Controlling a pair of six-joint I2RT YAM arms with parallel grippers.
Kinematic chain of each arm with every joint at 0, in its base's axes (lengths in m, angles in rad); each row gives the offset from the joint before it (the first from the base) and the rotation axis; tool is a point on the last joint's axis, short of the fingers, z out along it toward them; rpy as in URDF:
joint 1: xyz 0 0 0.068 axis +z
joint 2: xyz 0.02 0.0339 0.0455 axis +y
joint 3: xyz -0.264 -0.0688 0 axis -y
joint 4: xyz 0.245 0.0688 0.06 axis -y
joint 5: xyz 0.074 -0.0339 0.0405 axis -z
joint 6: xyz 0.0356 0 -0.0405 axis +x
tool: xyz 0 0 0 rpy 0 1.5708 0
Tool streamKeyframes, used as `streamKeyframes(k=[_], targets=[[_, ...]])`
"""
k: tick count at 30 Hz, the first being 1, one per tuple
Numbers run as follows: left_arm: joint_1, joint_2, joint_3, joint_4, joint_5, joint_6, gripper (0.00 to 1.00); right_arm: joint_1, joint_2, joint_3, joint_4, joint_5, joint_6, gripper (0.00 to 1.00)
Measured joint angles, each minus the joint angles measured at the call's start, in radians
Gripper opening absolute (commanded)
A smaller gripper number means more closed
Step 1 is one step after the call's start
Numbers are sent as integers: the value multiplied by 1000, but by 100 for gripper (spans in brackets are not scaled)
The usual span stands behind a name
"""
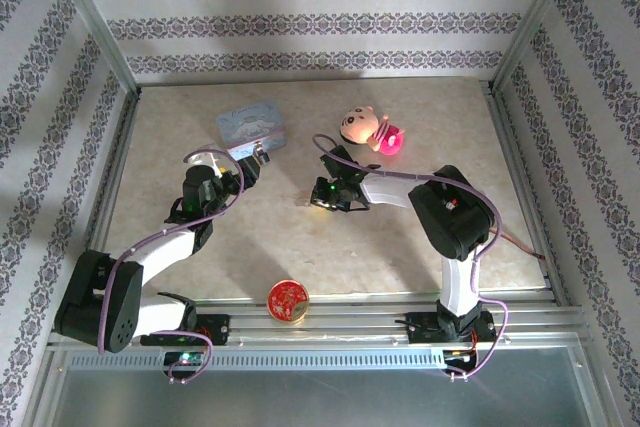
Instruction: Unlock a padlock with a key
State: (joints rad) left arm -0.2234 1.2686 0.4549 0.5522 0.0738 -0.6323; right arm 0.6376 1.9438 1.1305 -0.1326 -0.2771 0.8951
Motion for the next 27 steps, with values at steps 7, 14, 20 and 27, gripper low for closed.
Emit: streamKeyframes(k=[7,14,20,27], targets=[[0,0,0,-5,3,9,99,6,17,1,72,-21,24,4],[0,13,2,-23,39,40,99,8,17,1,103,-36,35,0],[0,35,17,-31,166,131,87,8,-10,-14,107,-35,34,0],[-13,71,4,-15,283,249,73,8,-41,-24,107,-35,34,0]])
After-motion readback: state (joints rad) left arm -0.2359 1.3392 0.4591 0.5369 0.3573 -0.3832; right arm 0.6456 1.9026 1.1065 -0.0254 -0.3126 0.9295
